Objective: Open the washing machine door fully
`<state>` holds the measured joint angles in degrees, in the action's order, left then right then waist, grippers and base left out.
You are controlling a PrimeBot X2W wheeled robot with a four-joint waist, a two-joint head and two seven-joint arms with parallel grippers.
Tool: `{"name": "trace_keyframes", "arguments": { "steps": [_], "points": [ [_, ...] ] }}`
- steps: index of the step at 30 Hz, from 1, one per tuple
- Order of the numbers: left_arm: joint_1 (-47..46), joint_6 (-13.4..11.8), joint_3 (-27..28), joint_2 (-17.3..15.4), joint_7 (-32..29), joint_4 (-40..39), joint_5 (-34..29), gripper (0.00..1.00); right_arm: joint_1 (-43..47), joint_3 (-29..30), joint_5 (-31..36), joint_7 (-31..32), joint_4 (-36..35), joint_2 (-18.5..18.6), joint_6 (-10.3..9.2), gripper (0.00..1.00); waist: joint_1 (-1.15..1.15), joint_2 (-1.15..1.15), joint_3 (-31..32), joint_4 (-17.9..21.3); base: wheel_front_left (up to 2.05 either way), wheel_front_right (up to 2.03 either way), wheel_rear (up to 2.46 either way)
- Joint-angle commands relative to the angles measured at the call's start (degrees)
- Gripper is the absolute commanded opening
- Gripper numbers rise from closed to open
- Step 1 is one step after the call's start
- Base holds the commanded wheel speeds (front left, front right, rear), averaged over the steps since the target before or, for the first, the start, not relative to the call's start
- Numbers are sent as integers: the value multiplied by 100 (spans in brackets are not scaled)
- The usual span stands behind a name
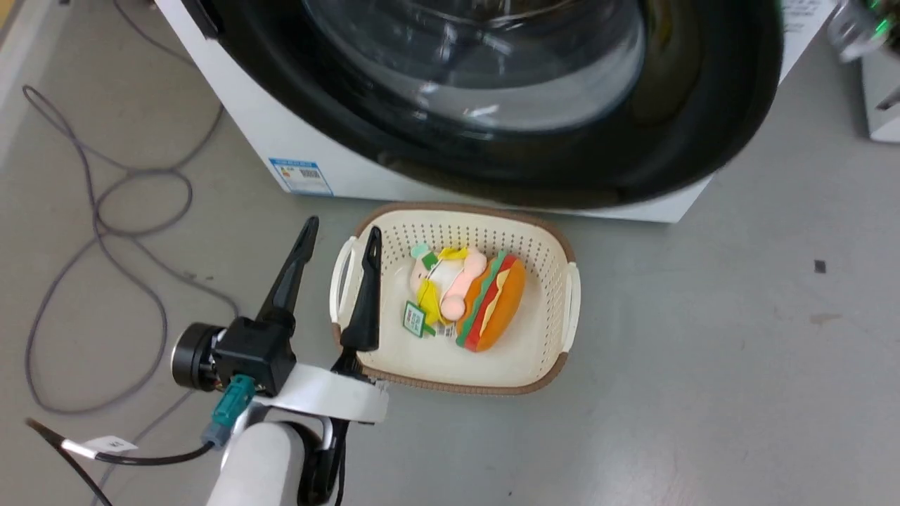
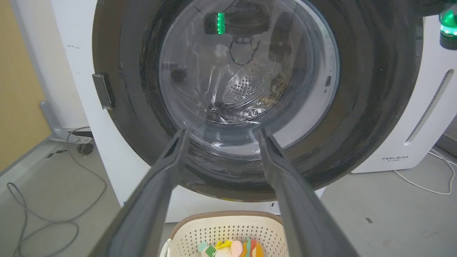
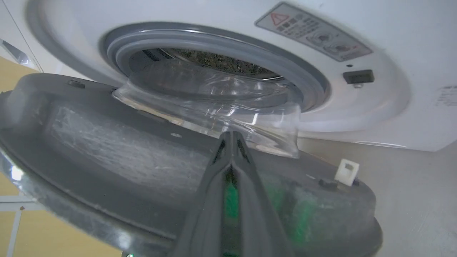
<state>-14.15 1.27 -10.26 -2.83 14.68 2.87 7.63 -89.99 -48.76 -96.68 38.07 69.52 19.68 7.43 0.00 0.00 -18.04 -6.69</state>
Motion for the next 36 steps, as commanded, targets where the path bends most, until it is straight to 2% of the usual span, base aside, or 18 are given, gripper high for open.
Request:
{"name": "trace_keyframes", "arguments": {
  "steps": [1, 15, 23, 36],
  "points": [
    [62, 16, 8, -5, 32, 25, -27, 100, 157, 22, -61, 29, -67, -49, 6, 0, 0, 0, 88, 31, 0, 0, 0],
    [674, 46, 122, -5, 32, 357, -219, 100, 1869, 215, -492, 239, -1163, 119, 6, 0, 0, 0, 1027, 202, 0, 0, 0],
    [1102, 57, 233, -7, 32, 658, -377, 100, 2874, 244, -758, 226, -1930, 95, 6, 0, 0, 0, 1547, 237, 0, 0, 0],
    [1363, 90, 333, -34, 32, 722, -501, 100, 3759, 40, -990, 70, -3040, 21, 6, 0, 0, 0, 1829, 159, 0, 0, 0]
  ]
}}
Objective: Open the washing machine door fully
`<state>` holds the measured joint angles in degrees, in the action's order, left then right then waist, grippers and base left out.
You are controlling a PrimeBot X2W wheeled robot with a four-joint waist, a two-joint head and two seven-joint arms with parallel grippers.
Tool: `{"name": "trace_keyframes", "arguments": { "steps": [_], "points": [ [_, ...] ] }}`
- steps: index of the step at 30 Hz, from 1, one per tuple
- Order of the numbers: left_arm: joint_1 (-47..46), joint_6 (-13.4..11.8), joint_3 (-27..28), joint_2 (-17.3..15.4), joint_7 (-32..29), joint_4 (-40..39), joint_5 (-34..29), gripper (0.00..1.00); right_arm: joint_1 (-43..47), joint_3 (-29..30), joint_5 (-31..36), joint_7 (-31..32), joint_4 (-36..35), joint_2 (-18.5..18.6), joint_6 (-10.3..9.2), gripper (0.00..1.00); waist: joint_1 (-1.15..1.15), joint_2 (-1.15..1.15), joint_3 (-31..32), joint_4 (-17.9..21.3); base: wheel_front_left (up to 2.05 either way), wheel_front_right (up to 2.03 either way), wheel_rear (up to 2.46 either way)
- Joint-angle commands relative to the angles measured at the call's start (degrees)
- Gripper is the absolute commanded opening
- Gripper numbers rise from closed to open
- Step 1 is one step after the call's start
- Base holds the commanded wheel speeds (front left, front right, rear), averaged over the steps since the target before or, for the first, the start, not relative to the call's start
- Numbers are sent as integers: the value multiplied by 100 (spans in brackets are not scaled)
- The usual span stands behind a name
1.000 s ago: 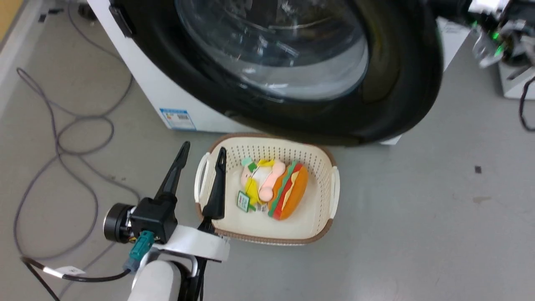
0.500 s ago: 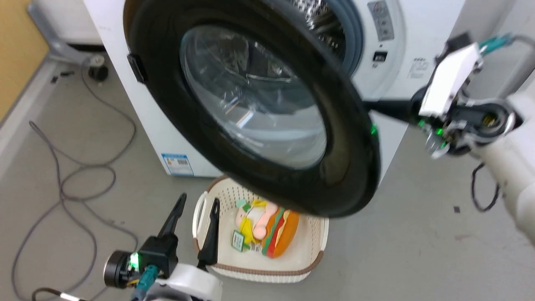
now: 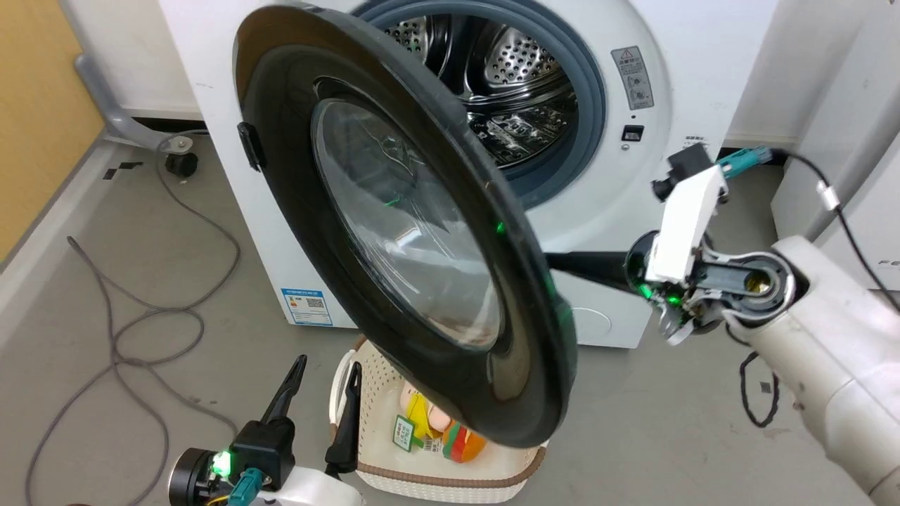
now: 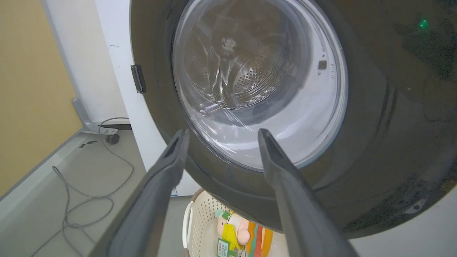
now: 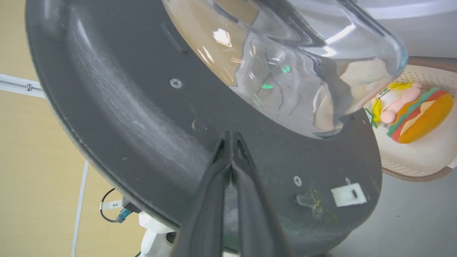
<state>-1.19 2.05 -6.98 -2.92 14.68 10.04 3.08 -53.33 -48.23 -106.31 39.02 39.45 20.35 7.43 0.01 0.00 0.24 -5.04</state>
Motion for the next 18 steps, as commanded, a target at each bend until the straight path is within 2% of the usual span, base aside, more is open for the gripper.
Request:
{"name": "trace_keyframes", "arguments": {
  "steps": [1, 18],
  "points": [
    [69, 14, 12, -26, 32, 2, -51, 100, 124, -27, -46, -45, -104, -53, 6, 0, -1, 0, 5, -13, 0, 0, 0],
    [94, 38, 50, -29, 32, -10, -108, 100, 621, -361, -426, -303, -1157, -258, 6, 0, -1, 0, 0, -22, 0, 0, 0]
  ]
}}
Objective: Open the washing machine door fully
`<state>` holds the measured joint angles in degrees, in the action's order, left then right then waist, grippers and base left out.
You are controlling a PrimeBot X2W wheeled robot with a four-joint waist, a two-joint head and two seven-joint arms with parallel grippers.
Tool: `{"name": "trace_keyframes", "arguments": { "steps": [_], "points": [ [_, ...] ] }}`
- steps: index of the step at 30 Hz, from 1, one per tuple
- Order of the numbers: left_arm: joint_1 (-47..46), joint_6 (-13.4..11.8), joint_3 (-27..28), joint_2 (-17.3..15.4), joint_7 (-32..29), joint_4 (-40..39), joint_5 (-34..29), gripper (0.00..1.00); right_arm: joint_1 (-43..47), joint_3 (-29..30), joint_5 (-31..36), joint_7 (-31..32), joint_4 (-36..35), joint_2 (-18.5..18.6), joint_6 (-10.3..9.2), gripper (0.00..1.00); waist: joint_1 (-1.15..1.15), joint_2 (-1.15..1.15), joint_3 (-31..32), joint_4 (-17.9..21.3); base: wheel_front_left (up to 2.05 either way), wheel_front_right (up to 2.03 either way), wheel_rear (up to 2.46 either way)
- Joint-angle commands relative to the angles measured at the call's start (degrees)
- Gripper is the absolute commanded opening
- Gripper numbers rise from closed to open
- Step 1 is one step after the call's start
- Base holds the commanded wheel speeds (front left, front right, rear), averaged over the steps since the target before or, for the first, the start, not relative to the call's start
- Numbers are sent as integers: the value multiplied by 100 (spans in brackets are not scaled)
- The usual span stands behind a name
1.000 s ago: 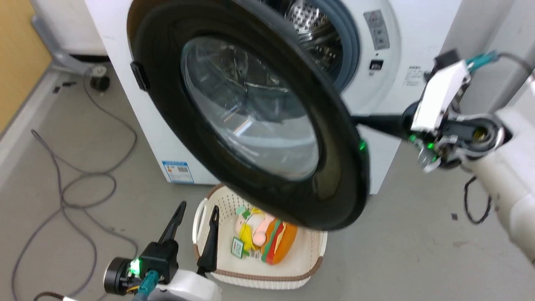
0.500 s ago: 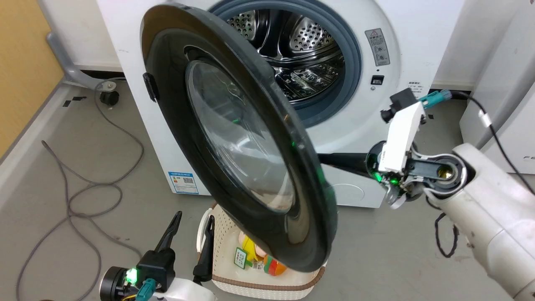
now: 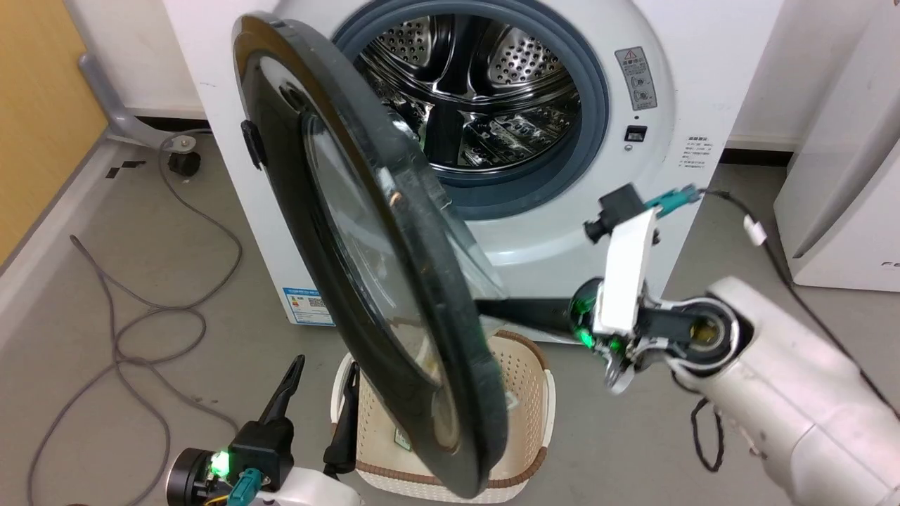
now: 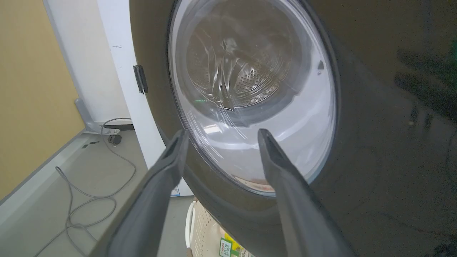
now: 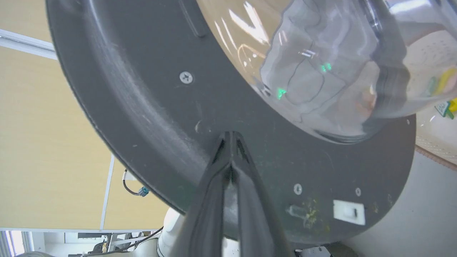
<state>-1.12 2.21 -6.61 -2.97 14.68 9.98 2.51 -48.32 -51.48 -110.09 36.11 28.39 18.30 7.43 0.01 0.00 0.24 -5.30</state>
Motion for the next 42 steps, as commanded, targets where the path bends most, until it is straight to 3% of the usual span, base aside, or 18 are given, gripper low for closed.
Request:
{"name": "trace_keyframes", "arguments": {
  "steps": [1, 10, 13, 14, 15, 16, 18, 27, 31, 34, 35, 37, 38, 42],
  "points": [
    [87, 22, 12, -23, 32, -6, -50, 100, 155, -63, -54, -33, -99, -58, 6, 0, -1, 0, 0, 9, 0, 0, 0],
    [77, 33, 0, -19, 32, 0, -47, 100, 514, -53, -246, -266, -673, -70, 6, 0, -1, 0, -2, 36, 0, 0, 0],
    [83, 29, -8, -17, 32, 0, -46, 100, 751, 181, -265, -697, -897, -25, 6, 0, -1, 0, 6, 30, 0, 0, 0],
    [84, 27, -12, -17, 32, -1, -44, 100, 840, 287, -237, -918, -955, -4, 6, 15, -1, 0, 9, 28, 0, 0, 0],
    [83, 26, -19, -16, 32, -1, -42, 100, 942, 410, -195, -1172, -1024, 10, 6, 53, -1, 0, 14, 21, 0, 0, 0],
    [85, 22, -22, -15, 32, -2, -38, 100, 1073, 563, -191, -1450, -1096, -1, 6, 100, -1, 0, 19, 21, 0, 0, 0],
    [90, 13, -18, -14, 32, -7, -32, 100, 1202, 700, -161, -1727, -1160, -7, 6, 100, -1, 0, 20, 29, 0, 0, 0],
    [139, -8, -20, -7, 32, 32, 15, 100, 2561, 1504, 714, -4527, -1240, 251, 6, 100, -1, 0, 101, 59, 0, 0, 0],
    [180, -22, -13, -5, 32, 42, 22, 100, 3122, 1769, 1233, -5065, -1090, 425, 6, 100, -1, 0, 134, 123, 0, 0, 0],
    [222, -34, 16, -3, 32, 36, 23, 100, 3627, 2979, 2467, -5106, -791, 260, 6, 100, -1, 0, 131, 219, 0, 0, 0],
    [229, -31, 42, -5, 32, 41, 16, 100, 4014, 3972, 3881, -5108, -829, -95, 6, 100, -1, 0, 119, 274, 0, 0, 0],
    [232, -29, 62, -6, 32, 37, 11, 100, 4259, 4531, 4913, -5109, -1001, -374, 6, 100, -1, 0, 108, 307, 0, 0, 0],
    [227, -26, 83, -6, 32, 37, 3, 100, 4585, 5218, 6417, -5109, -1392, -810, 6, 100, -1, 0, 93, 340, 0, 0, 0],
    [205, -16, 114, -9, 32, 48, -1, 100, 4897, 5799, 8266, -5102, -2096, -1241, 6, 100, -1, 0, 67, 373, 0, 0, 0]
  ]
}}
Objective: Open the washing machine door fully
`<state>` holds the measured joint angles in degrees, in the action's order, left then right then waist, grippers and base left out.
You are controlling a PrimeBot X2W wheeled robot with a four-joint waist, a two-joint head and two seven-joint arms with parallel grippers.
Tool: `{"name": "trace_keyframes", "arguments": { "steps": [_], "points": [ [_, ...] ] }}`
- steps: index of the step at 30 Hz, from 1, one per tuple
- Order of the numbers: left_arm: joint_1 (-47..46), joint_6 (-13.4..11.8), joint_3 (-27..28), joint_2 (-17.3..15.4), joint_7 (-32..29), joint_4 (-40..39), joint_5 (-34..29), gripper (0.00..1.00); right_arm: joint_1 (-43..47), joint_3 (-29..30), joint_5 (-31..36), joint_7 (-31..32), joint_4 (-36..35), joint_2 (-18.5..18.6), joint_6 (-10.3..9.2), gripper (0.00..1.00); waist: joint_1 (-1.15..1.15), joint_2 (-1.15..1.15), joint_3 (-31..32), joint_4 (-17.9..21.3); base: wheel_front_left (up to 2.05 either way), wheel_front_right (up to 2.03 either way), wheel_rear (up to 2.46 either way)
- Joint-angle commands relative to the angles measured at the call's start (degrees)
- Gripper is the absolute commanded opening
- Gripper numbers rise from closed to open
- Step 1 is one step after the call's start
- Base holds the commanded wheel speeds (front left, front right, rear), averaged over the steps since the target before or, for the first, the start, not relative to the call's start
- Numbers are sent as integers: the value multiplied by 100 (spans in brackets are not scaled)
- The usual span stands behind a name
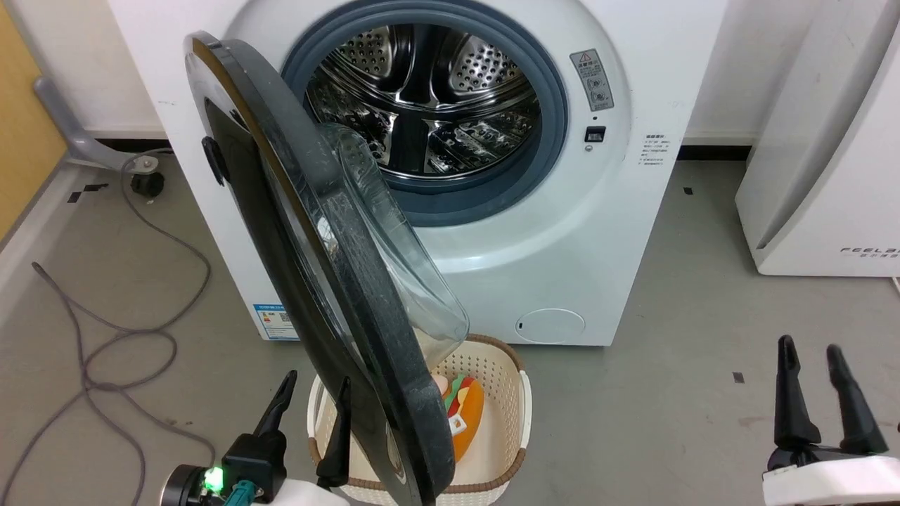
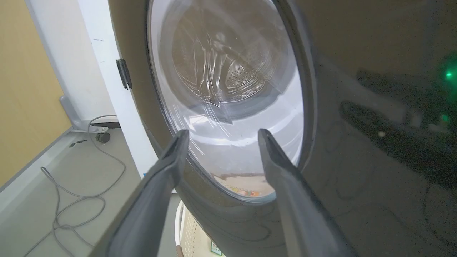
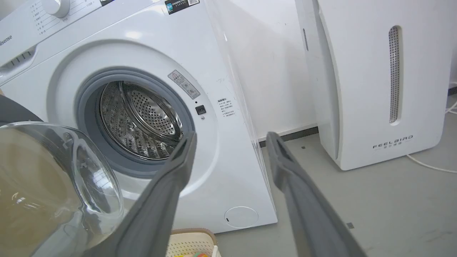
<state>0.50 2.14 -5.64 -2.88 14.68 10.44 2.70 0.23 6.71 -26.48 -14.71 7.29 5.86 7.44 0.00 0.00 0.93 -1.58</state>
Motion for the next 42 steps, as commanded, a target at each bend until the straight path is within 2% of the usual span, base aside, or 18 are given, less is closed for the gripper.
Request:
{"name": "trace_keyframes", "arguments": {
  "steps": [1, 5, 9, 21, 22, 23, 24, 36, 42],
  "points": [
    [37, -10, 27, -18, 32, 2, -20, 100, 95, 51, 278, 31, -164, -71, 5, 100, 0, 0, -10, 10, 0, 0, 0],
    [17, -26, 59, -17, 32, -4, -20, 100, 292, 60, 1392, 383, -733, -239, 5, 100, 0, 0, -42, 44, 0, 0, 0],
    [-25, -22, 84, -16, 32, 12, -11, 100, 474, -98, 1922, 610, -914, -289, 5, 100, 0, 0, -78, 63, 0, 0, 0],
    [-69, -18, 120, -13, 32, 51, -19, 100, 584, -453, 1719, 536, -356, -297, 5, 100, 0, 0, -115, 67, 0, 0, 0],
    [-70, -16, 125, -13, 32, 59, -20, 87, 576, -461, 1714, 526, -335, -297, 5, 100, 0, 0, -116, 68, 0, 0, 0],
    [-68, -22, 136, -13, 32, 74, -17, 30, 569, -470, 1706, 518, -316, -297, 5, 100, 0, 0, -116, 69, 0, 0, 0],
    [-66, -27, 145, -13, 32, 86, -12, 0, 563, -479, 1692, 509, -298, -297, 5, 100, 0, 0, -115, 71, 0, 0, 0],
    [-98, -72, 272, -17, 32, 18, 59, 0, 530, -486, 1616, 467, -194, -298, 5, 100, 0, 0, -115, 47, 0, 0, 0],
    [-251, -186, 457, -39, 32, -574, 65, 0, 518, -484, 1583, 449, -165, -298, 5, 100, 0, 0, -130, 29, 0, 0, 0]
  ]
}}
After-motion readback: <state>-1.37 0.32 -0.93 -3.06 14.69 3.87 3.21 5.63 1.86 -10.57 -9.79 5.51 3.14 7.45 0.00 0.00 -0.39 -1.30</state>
